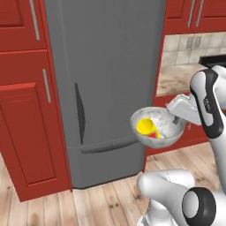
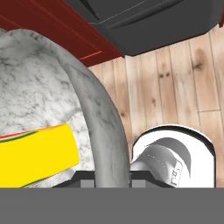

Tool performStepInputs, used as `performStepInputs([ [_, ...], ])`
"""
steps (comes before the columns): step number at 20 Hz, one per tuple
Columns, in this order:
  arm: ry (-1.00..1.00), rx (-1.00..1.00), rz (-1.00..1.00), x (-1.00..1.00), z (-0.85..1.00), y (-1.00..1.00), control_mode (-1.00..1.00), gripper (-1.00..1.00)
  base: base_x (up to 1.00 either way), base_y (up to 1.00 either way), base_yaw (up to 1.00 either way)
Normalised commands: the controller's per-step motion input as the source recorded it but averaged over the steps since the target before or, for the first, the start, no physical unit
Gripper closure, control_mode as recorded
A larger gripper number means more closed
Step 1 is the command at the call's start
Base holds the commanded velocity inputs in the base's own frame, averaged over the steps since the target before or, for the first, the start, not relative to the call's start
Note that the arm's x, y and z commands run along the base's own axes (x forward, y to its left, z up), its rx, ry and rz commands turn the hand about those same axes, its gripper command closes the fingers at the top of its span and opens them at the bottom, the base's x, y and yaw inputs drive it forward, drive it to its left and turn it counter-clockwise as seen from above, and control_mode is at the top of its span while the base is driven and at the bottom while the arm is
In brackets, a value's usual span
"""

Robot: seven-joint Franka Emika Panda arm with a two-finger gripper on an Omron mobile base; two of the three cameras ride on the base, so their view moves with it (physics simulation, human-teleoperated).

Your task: Place the cup inside the bowl on the dining table and move the bowl to any counter.

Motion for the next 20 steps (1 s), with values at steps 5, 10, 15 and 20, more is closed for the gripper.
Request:
performStepInputs([
  [5,0.0,0.0,0.0,0.0,0.0,0.0,1.0,1.0,-0.1,-0.69,0.0],
  [10,0.0,0.0,0.0,0.0,0.0,0.0,1.0,1.0,0.0,-0.69,0.0],
  [15,0.0,0.0,0.0,0.0,0.0,0.0,1.0,1.0,0.0,-0.68,0.0],
  [20,0.0,0.0,0.0,0.0,0.0,0.0,1.0,1.0,0.0,-0.62,0.0],
])
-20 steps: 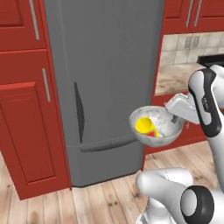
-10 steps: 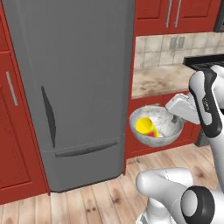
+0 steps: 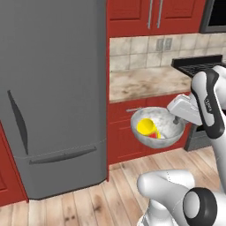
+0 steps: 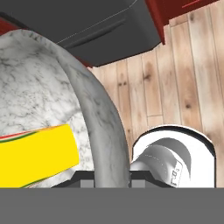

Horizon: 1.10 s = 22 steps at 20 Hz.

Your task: Place the cup inside the bowl on the dining table and move the bowl to any counter.

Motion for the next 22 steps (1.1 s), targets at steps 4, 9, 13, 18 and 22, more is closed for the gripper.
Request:
performStepInputs([
  [4,0.0,0.0,0.0,0.0,0.0,0.0,1.0,1.0,0.0,-0.54,0.0],
  [9,0.0,0.0,0.0,0.0,0.0,0.0,1.0,1.0,0.02,-0.54,0.0],
  [13,0.0,0.0,0.0,0.0,0.0,0.0,1.0,1.0,0.0,-0.61,0.0],
  [18,0.0,0.0,0.0,0.0,0.0,0.0,1.0,1.0,0.0,-0.61,0.0],
  [22,0.0,0.0,0.0,0.0,0.0,0.0,1.0,1.0,0.0,-0.55,0.0],
])
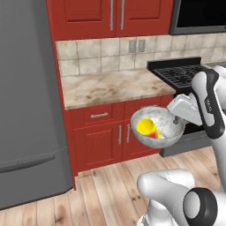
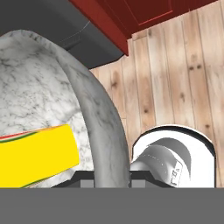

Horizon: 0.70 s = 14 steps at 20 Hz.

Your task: Place the cup inside the bowl on the dining table and move the bowl to any counter.

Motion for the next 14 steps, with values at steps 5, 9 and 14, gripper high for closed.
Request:
performStepInputs([
  [5,0.0,0.0,0.0,0.0,0.0,0.0,1.0,1.0,0.0,-0.43,0.0],
  [9,0.0,0.0,0.0,0.0,0.0,0.0,1.0,1.0,0.09,-0.08,0.0],
  [14,0.0,0.0,0.0,0.0,0.0,0.0,1.0,1.0,0.42,0.0,0.0],
])
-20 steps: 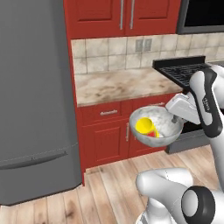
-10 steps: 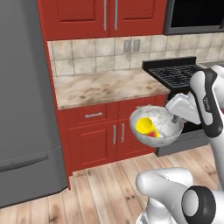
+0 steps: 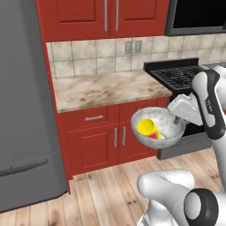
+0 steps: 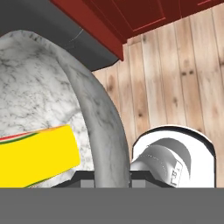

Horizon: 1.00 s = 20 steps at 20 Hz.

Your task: Place the cup inside the bowl on the dining table and move the bowl to any counter.

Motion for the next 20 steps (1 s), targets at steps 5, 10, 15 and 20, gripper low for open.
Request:
performStepInputs([
  [5,0.0,0.0,0.0,0.0,0.0,0.0,1.0,1.0,0.56,0.0,0.0],
  [10,0.0,0.0,0.0,0.0,0.0,0.0,1.0,1.0,0.66,0.0,0.0],
  [15,0.0,0.0,0.0,0.0,0.0,0.0,1.0,1.0,0.66,0.0,0.0],
  [20,0.0,0.0,0.0,0.0,0.0,0.0,1.0,1.0,0.63,0.0,0.0],
])
